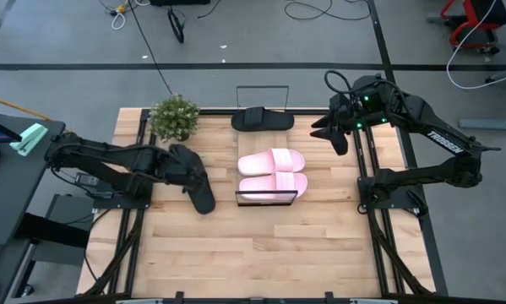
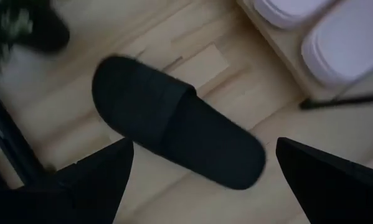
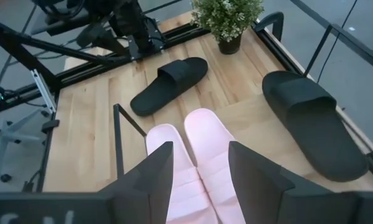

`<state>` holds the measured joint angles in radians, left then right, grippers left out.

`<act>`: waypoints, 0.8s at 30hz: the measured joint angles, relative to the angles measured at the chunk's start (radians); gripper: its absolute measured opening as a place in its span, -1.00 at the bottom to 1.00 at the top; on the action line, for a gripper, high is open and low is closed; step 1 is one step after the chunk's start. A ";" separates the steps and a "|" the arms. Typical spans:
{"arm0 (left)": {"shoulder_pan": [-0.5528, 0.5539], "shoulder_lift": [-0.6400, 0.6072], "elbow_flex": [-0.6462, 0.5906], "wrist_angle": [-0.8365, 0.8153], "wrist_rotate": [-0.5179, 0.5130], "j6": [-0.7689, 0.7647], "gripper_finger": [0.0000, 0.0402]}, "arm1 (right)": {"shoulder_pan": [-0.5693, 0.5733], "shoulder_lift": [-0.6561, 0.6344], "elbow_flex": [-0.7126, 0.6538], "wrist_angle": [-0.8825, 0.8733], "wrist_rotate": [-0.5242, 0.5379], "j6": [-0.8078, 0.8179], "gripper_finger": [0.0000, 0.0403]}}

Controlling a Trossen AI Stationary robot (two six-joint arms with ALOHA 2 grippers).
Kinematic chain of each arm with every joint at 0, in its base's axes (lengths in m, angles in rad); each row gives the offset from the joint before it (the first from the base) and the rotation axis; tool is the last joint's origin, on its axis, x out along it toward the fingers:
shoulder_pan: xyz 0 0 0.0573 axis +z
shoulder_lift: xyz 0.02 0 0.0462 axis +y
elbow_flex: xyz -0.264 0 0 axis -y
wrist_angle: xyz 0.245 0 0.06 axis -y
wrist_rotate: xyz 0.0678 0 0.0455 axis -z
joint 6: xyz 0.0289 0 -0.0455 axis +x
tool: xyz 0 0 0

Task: Pick and place slides into the shelf
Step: Put the black slides on the shelf

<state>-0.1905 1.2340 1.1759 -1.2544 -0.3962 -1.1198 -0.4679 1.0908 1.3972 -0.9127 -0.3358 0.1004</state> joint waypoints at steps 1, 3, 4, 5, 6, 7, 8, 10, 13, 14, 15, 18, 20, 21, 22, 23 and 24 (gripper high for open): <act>0.000 0.004 0.001 0.003 -0.002 0.059 0.99 | 0.000 0.000 0.000 0.000 0.001 0.015 -0.21; 0.002 0.011 -0.005 0.005 -0.001 0.166 0.99 | 0.000 0.000 0.000 0.000 0.000 0.039 -0.21; 0.002 0.011 -0.013 0.004 0.001 0.212 0.99 | 0.000 0.000 0.000 0.000 0.000 0.051 -0.21; 0.002 0.008 -0.024 0.006 0.000 0.248 0.99 | 0.000 0.000 0.000 0.000 0.001 0.060 -0.21; 0.002 0.007 -0.040 0.011 0.004 0.284 0.99 | 0.000 0.000 0.000 0.000 0.001 0.075 -0.21; 0.002 0.008 -0.060 0.014 0.007 0.318 0.99 | 0.000 0.000 0.000 0.000 0.001 0.091 -0.21; 0.002 0.009 -0.082 0.011 0.009 0.348 0.99 | 0.000 0.000 0.000 0.000 0.002 0.109 -0.21; 0.003 0.008 -0.131 0.010 0.022 0.386 0.99 | 0.003 0.000 0.000 0.000 0.011 0.139 -0.21; 0.010 0.008 -0.216 0.025 0.028 0.399 0.99 | 0.023 0.000 0.000 0.001 0.052 0.171 -0.21; 0.013 0.008 -0.243 0.043 0.032 0.399 0.99 | 0.032 0.000 0.000 0.001 0.069 0.179 -0.21; 0.018 0.007 -0.271 0.071 0.043 0.403 0.99 | 0.042 0.000 0.000 0.001 0.083 0.187 -0.21; 0.036 -0.017 -0.337 0.166 0.138 0.464 0.99 | 0.073 0.007 0.000 0.002 0.114 0.212 -0.21; 0.050 -0.035 -0.364 0.225 0.193 0.515 0.99 | 0.091 0.014 0.000 0.002 0.124 0.221 -0.21; 0.061 -0.042 -0.369 0.219 0.194 0.529 0.99 | 0.103 0.018 0.000 0.004 0.129 0.221 -0.21; 0.074 -0.051 -0.372 0.200 0.189 0.539 0.99 | 0.116 0.023 0.000 0.005 0.129 0.223 -0.21; 0.087 -0.059 -0.373 0.180 0.183 0.552 0.99 | 0.127 0.030 0.000 0.005 0.129 0.224 -0.21; 0.102 -0.069 -0.373 0.166 0.172 0.563 0.99 | 0.138 0.038 0.000 0.006 0.129 0.224 -0.21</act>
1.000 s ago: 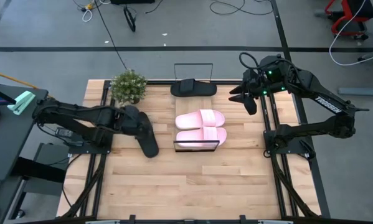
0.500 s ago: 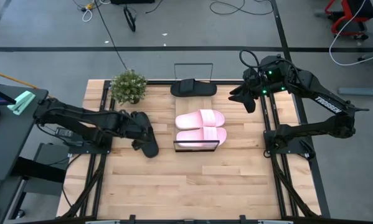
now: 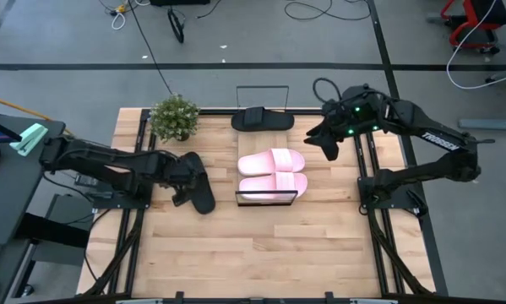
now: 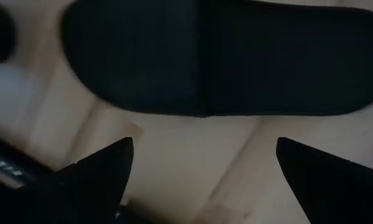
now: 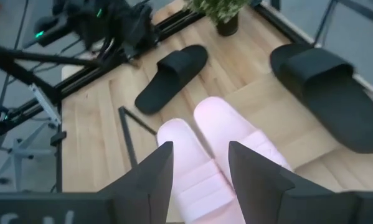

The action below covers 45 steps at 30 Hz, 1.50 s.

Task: Pick and place slides into the shelf
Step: Put the black slides on the shelf

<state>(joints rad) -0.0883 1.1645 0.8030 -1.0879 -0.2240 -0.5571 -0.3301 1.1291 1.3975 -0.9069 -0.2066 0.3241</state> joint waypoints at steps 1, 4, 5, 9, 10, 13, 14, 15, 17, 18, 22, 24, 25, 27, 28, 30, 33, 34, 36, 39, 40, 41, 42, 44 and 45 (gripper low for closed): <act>0.018 -0.012 0.000 -0.008 -0.006 0.019 0.99 | 0.011 0.008 0.000 0.002 0.000 0.000 -0.21; 0.079 -0.061 0.000 -0.003 -0.002 0.094 0.99 | 0.043 0.038 0.000 0.003 0.012 0.000 -0.21; 0.103 -0.079 0.000 0.003 0.013 0.130 0.99 | 0.054 0.048 0.000 0.003 0.017 0.000 -0.21; 0.223 -0.156 0.000 0.014 0.114 0.253 0.99 | 0.088 0.083 0.000 0.003 0.018 -0.003 -0.21; 0.255 -0.175 0.000 0.014 0.136 0.277 0.99 | 0.095 0.088 0.000 0.004 0.018 -0.005 -0.21; 0.353 -0.228 0.000 0.020 0.162 0.344 0.99 | 0.113 0.091 0.000 0.008 0.019 -0.010 -0.21; 0.387 -0.242 0.000 0.027 0.162 0.362 0.99 | 0.118 0.091 0.000 0.013 0.019 -0.010 -0.21; 0.420 -0.254 0.000 0.037 0.166 0.384 0.99 | 0.121 0.089 0.000 0.020 0.019 -0.008 -0.21; 0.487 -0.270 0.001 0.054 0.199 0.438 0.99 | 0.128 0.086 0.000 0.026 0.021 -0.002 -0.21; 0.517 -0.272 0.001 0.065 0.226 0.460 0.99 | 0.132 0.083 0.000 0.031 0.021 -0.002 -0.21; 0.633 -0.258 0.001 0.095 0.322 0.542 0.99 | 0.145 0.077 0.000 0.043 0.021 0.016 -0.21; 0.680 -0.240 0.001 0.102 0.342 0.574 0.99 | 0.152 0.077 0.000 0.042 0.021 0.021 -0.21; 0.702 -0.232 0.001 0.105 0.354 0.598 0.99 | 0.157 0.076 0.000 0.042 0.021 0.022 -0.21; 0.741 -0.214 0.001 0.107 0.380 0.647 0.99 | 0.166 0.075 0.000 0.042 0.021 0.024 -0.21; 0.754 -0.201 0.001 0.110 0.396 0.674 0.99 | 0.170 0.075 0.000 0.042 0.021 0.024 -0.21; 0.777 -0.175 0.001 0.115 0.423 0.714 0.99 | 0.177 0.076 0.000 0.044 0.028 0.024 -0.21; 0.800 -0.135 0.001 0.127 0.445 0.761 0.99 | 0.185 0.077 0.000 0.065 0.060 0.024 -0.21; 0.803 -0.121 0.001 0.133 0.453 0.777 0.99 | 0.189 0.077 0.000 0.084 0.066 0.024 -0.21; 0.806 -0.093 0.001 0.147 0.474 0.802 0.99 | 0.193 0.077 0.000 0.120 0.071 0.024 -0.21; 0.805 -0.051 0.001 0.165 0.489 0.821 0.99 | 0.197 0.077 0.000 0.175 0.071 0.024 -0.21; 0.805 -0.038 0.001 0.169 0.496 0.828 0.99 | 0.197 0.077 0.000 0.185 0.070 0.023 -0.21; 0.806 -0.026 0.001 0.169 0.505 0.834 0.99 | 0.197 0.077 0.000 0.193 0.071 0.023 -0.21; 0.806 -0.016 0.000 0.174 0.513 0.838 0.99 | 0.196 0.079 0.000 0.201 0.071 0.023 -0.21; 0.806 -0.002 -0.012 0.203 0.535 0.840 0.99 | 0.196 0.081 0.000 0.201 0.071 0.023 -0.21; 0.805 0.003 -0.024 0.210 0.549 0.840 0.99 | 0.196 0.085 0.000 0.201 0.072 0.023 -0.21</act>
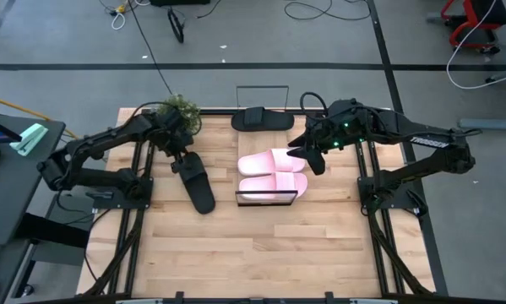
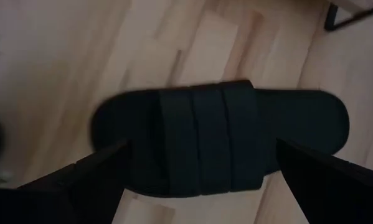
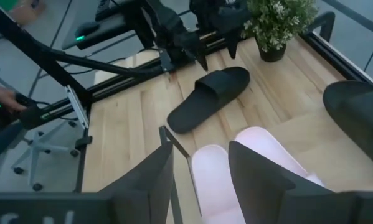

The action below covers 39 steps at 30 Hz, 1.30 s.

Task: Pick and place slides into the shelf
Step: Put the black slides on the shelf

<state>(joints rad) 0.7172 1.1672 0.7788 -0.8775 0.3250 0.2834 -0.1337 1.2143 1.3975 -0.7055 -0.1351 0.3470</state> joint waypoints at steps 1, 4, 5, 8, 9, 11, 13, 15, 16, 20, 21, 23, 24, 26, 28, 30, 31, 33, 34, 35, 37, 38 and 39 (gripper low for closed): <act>0.000 0.004 -0.014 0.004 0.008 0.001 0.99 | 0.000 0.002 0.000 0.001 0.000 0.000 -0.21; 0.000 0.005 -0.053 0.032 0.012 -0.001 0.99 | 0.000 0.010 0.000 0.003 0.001 0.001 -0.21; 0.000 0.005 -0.058 0.034 0.011 -0.009 0.99 | 0.000 0.011 0.000 0.005 0.000 0.004 -0.21; 0.000 0.004 -0.056 0.052 0.016 -0.008 0.99 | 0.000 0.019 0.000 0.006 0.000 0.016 -0.21; 0.000 0.004 -0.056 0.048 0.015 -0.008 0.99 | 0.000 0.020 0.000 0.007 0.000 0.016 -0.21; 0.000 0.004 -0.057 0.048 0.016 -0.008 0.99 | 0.000 0.020 0.000 0.007 0.000 0.017 -0.21; 0.000 0.004 -0.057 0.048 0.016 -0.008 0.99 | 0.000 0.021 0.000 0.012 0.001 0.019 -0.21; 0.000 0.004 -0.057 0.048 0.016 -0.009 0.99 | 0.000 0.022 0.000 0.024 0.001 0.023 -0.21; 0.000 0.004 -0.057 0.048 0.017 -0.009 0.99 | 0.000 0.022 0.000 0.027 0.001 0.024 -0.21; 0.000 0.004 -0.057 0.050 0.018 -0.043 0.99 | 0.000 0.022 0.000 0.034 0.001 0.026 -0.21; 0.000 0.004 -0.057 0.053 0.018 -0.062 0.99 | 0.000 0.022 0.000 0.034 0.003 0.026 -0.21; 0.000 0.004 -0.057 0.057 0.019 -0.080 0.99 | 0.000 0.022 0.000 0.034 0.016 0.026 -0.21; 0.000 0.004 -0.057 0.058 0.019 -0.089 0.99 | -0.001 0.022 0.000 0.034 0.019 0.026 -0.21; 0.000 0.004 -0.057 0.064 0.026 -0.106 0.99 | -0.001 0.022 0.000 0.034 0.024 0.023 -0.21; -0.002 0.009 -0.057 0.066 0.053 -0.118 0.99 | -0.001 0.022 0.000 0.034 0.024 0.019 -0.21; -0.009 0.026 -0.057 0.068 0.060 -0.141 0.99 | -0.001 0.022 0.000 0.034 0.024 0.019 -0.21; -0.010 0.038 -0.057 0.068 0.061 -0.145 0.99 | -0.001 0.022 0.000 0.035 0.024 0.019 -0.21; -0.010 0.069 -0.057 0.070 0.064 -0.164 0.99 | -0.001 0.022 0.000 0.037 0.024 0.019 -0.21; -0.010 0.087 -0.057 0.071 0.063 -0.168 0.99 | -0.001 0.022 0.000 0.040 0.024 0.019 -0.21; -0.010 0.105 -0.057 0.074 0.062 -0.168 0.99 | -0.001 0.022 0.000 0.043 0.024 0.018 -0.21; -0.008 0.134 -0.057 0.083 0.049 -0.168 0.99 | -0.001 0.022 0.000 0.048 0.024 0.018 -0.21; -0.007 0.147 -0.057 0.087 0.047 -0.168 0.99 | -0.001 0.022 0.000 0.049 0.024 0.018 -0.21; -0.007 0.159 -0.057 0.092 0.047 -0.168 0.99 | -0.001 0.022 0.000 0.051 0.024 0.018 -0.21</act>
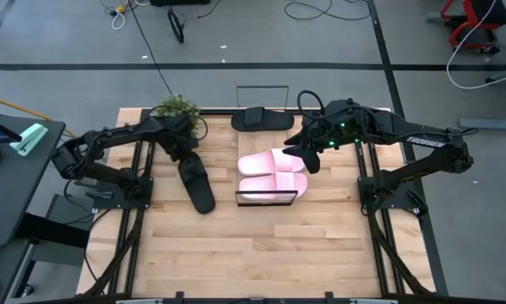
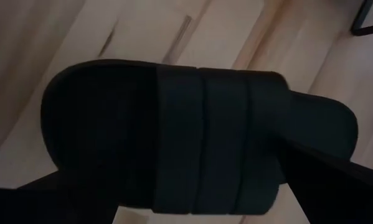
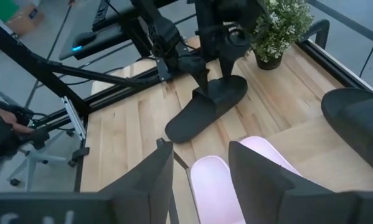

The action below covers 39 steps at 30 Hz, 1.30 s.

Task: Pick and place slides into the shelf
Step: Put the black slides on the shelf

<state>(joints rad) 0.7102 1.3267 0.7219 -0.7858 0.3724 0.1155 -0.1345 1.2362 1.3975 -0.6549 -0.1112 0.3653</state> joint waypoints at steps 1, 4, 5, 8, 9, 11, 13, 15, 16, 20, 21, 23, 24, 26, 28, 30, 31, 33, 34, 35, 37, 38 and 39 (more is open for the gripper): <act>0.000 0.013 0.000 0.006 0.002 0.000 0.99 | 0.000 0.000 0.000 0.001 0.000 0.000 -0.21; 0.000 0.052 0.001 0.014 0.034 0.000 0.99 | 0.000 0.000 0.000 0.001 0.000 0.001 -0.21; 0.001 0.067 0.001 0.014 0.052 -0.001 0.99 | 0.000 0.000 0.000 0.001 0.000 0.001 -0.21; 0.000 0.104 0.001 0.015 0.114 -0.015 0.99 | 0.000 0.000 0.000 0.000 0.000 0.001 -0.21; 0.000 0.116 0.001 0.018 0.128 -0.019 0.99 | 0.000 0.000 0.000 0.000 0.000 0.001 -0.21; -0.001 0.135 0.001 0.023 0.145 -0.019 0.99 | 0.000 0.000 0.000 -0.001 0.000 0.001 -0.21; -0.001 0.148 0.000 0.025 0.147 -0.025 0.99 | 0.000 0.000 0.000 -0.001 0.000 0.002 -0.21; -0.001 0.148 0.000 0.027 0.148 -0.025 0.94 | 0.000 0.000 0.000 -0.001 0.000 0.002 -0.21; -0.001 0.148 0.000 0.031 0.150 -0.025 0.89 | 0.000 0.000 0.000 -0.001 0.000 0.002 -0.21; -0.001 0.146 0.000 0.029 0.189 -0.036 0.58 | 0.000 0.000 0.000 -0.001 0.000 0.002 -0.21; -0.001 0.146 0.000 0.028 0.196 -0.045 0.49 | 0.000 0.000 0.000 -0.001 0.000 0.002 -0.21; 0.000 0.145 0.001 0.026 0.218 -0.055 0.28 | 0.000 0.000 0.000 -0.001 0.000 0.002 -0.21; 0.000 0.145 0.001 0.025 0.227 -0.059 0.18 | 0.000 0.000 0.000 -0.001 0.000 0.002 -0.21; 0.000 0.145 0.001 0.025 0.243 -0.079 -0.01 | 0.000 0.000 0.000 -0.001 0.000 0.002 -0.21; 0.000 0.145 0.001 0.023 0.255 -0.097 -0.18 | 0.000 0.000 0.000 -0.001 0.000 0.002 -0.21; 0.000 0.145 0.001 0.020 0.274 -0.110 -0.33 | 0.000 0.000 0.000 -0.001 0.000 0.002 -0.21; 0.000 0.145 0.001 0.020 0.289 -0.122 -0.39 | 0.000 0.000 0.000 -0.001 0.000 0.002 -0.21; -0.001 0.144 0.001 0.020 0.312 -0.146 -0.49 | 0.000 0.000 0.000 -0.001 0.000 0.002 -0.21; 0.000 0.140 0.001 0.019 0.321 -0.159 -0.53 | 0.000 0.000 0.000 -0.001 0.000 0.001 -0.21; 0.000 0.134 0.001 0.017 0.333 -0.167 -0.57 | 0.000 0.000 0.000 -0.002 -0.001 0.001 -0.21; -0.001 0.126 0.012 0.005 0.350 -0.189 -0.62 | 0.000 0.000 0.000 -0.001 0.000 0.001 -0.21; -0.002 0.119 0.022 -0.004 0.354 -0.198 -0.64 | 0.000 0.000 0.000 -0.002 -0.001 0.001 -0.21; -0.002 0.110 0.034 -0.013 0.359 -0.211 -0.66 | 0.000 0.000 0.000 -0.001 -0.001 0.000 -0.21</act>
<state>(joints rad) 0.7086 1.4363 0.7558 -0.7983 0.7318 -0.0951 -0.1345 1.2362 1.3975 -0.6563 -0.1120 0.3656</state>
